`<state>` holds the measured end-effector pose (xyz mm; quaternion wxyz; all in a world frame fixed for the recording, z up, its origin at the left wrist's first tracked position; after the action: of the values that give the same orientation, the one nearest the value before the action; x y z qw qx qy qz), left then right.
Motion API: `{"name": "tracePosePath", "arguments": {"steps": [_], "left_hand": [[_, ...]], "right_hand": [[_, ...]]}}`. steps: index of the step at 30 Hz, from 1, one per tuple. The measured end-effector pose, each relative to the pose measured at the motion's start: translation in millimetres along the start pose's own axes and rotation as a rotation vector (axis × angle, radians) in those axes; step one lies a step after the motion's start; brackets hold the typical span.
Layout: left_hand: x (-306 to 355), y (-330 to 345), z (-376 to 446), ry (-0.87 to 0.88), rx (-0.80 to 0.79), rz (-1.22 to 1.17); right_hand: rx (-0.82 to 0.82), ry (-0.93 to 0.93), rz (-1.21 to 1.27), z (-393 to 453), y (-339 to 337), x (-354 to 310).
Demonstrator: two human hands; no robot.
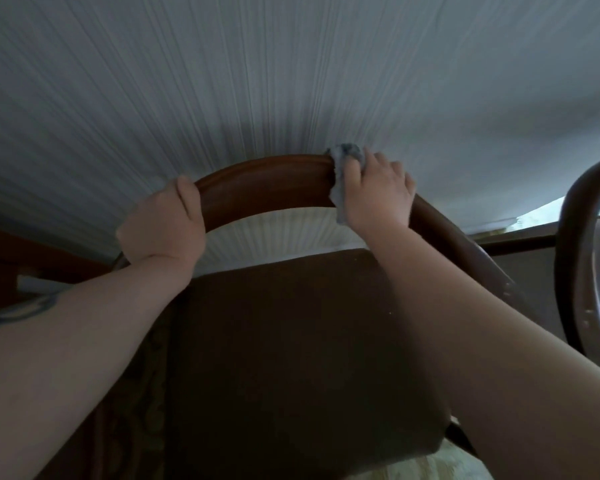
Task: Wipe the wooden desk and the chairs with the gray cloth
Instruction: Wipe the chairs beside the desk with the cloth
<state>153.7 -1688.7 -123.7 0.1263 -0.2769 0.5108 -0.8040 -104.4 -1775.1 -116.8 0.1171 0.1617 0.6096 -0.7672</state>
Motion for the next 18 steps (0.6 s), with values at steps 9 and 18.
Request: {"name": "tracePosePath", "arguments": {"steps": [9, 18], "left_hand": [[-45, -18, -25, 0.032, -0.185, -0.173], [-102, -33, -60, -0.068, -0.126, 0.004]], "right_hand": [[0.175, 0.146, -0.169, -30, 5, 16], [0.025, -0.622, 0.408, -138, 63, -181]]}}
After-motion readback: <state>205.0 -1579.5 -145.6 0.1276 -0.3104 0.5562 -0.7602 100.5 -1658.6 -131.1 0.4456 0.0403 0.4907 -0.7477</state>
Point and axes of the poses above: each hand's wrist, its own z-axis towards the middle knuckle, its own y-axis out of the palm, x = y × z, the point moved 7 cm from there along z, towards the middle knuckle, and after that the axes turned 13 degrees about x, right-handed, at the moved point
